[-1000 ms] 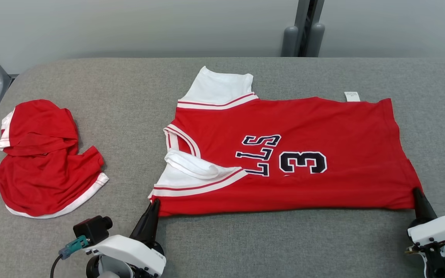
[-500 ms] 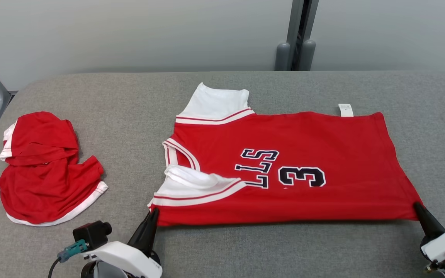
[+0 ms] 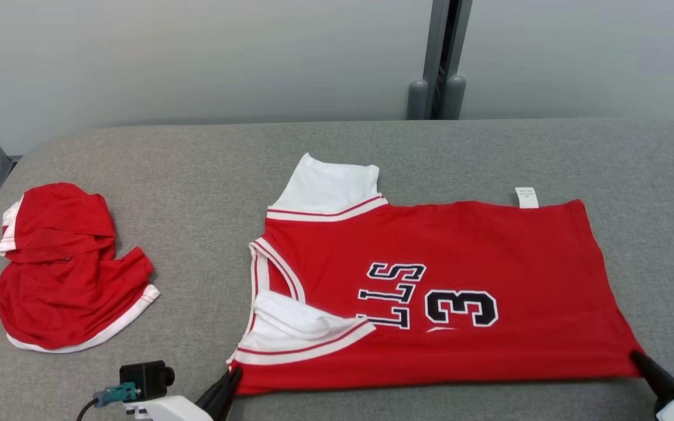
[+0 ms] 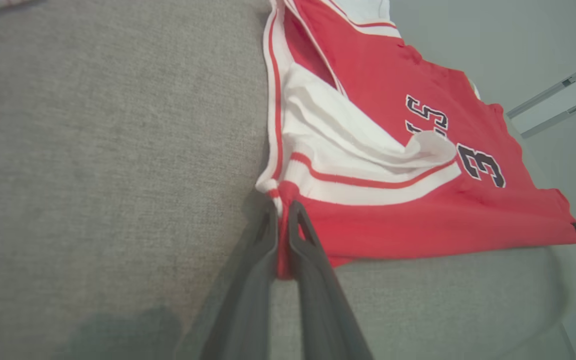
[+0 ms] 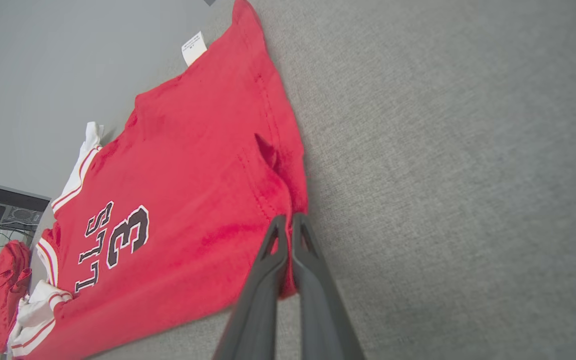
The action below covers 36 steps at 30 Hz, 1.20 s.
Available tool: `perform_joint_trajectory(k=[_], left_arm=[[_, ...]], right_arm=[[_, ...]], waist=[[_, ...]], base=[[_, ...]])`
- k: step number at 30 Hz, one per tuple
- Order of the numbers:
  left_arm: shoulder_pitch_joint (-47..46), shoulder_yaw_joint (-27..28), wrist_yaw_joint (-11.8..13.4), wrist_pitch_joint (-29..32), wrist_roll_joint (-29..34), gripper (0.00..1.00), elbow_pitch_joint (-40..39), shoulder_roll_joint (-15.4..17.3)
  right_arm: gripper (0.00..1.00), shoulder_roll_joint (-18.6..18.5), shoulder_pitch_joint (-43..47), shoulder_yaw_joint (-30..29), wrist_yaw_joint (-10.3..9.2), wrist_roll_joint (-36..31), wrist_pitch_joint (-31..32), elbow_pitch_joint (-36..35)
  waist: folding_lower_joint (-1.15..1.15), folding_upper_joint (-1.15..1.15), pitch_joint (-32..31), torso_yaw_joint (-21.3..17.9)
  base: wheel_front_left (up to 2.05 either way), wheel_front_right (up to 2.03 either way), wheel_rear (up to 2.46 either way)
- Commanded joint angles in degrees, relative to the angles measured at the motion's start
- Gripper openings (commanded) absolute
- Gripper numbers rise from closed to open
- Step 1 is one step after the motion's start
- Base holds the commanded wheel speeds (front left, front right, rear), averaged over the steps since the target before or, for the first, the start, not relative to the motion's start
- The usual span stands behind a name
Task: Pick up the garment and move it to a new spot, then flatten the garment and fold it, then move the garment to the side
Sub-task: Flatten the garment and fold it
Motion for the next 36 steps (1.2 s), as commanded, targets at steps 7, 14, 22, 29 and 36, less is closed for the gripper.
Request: perform_joint_trajectory(k=[7,14,22,29,36], left_arm=[[3.64,-1.6,1.68,6.82,-0.48,0.0,-5.52,4.59],[6.2,-2.7,2.56,11.0,-1.07,0.0,-10.46,7.29],[7.73,-1.69,4.97,12.19,-1.71,1.0,-15.67,9.24],[5.35,2.25,6.54,9.43,-2.14,1.0,-19.58,10.49],[1.4,6.97,5.23,0.76,-3.2,1.0,-21.62,7.09]], right_arm=[[0.0,-2.54,3.6,1.3,-0.02,2.57,6.53,-0.78],[0.0,-3.65,5.54,0.75,-0.02,4.74,11.1,-0.9],[1.0,-3.17,5.51,-1.52,0.0,5.41,10.95,-2.1],[1.0,-4.01,4.15,-4.53,0.0,3.51,5.67,-7.02],[1.0,-3.17,0.51,-5.94,0.0,-3.25,-4.39,-10.81]], waist=[[0.0,0.0,-0.67,-0.09],[0.0,0.0,-1.01,-0.18],[0.0,0.0,-1.05,-0.32],[0.0,0.0,-0.17,-0.4],[0.0,0.0,2.38,-1.45]], base=[[0.0,0.0,0.0],[0.0,0.0,0.0],[0.0,0.0,0.0],[0.0,0.0,0.0],[0.0,0.0,0.0]])
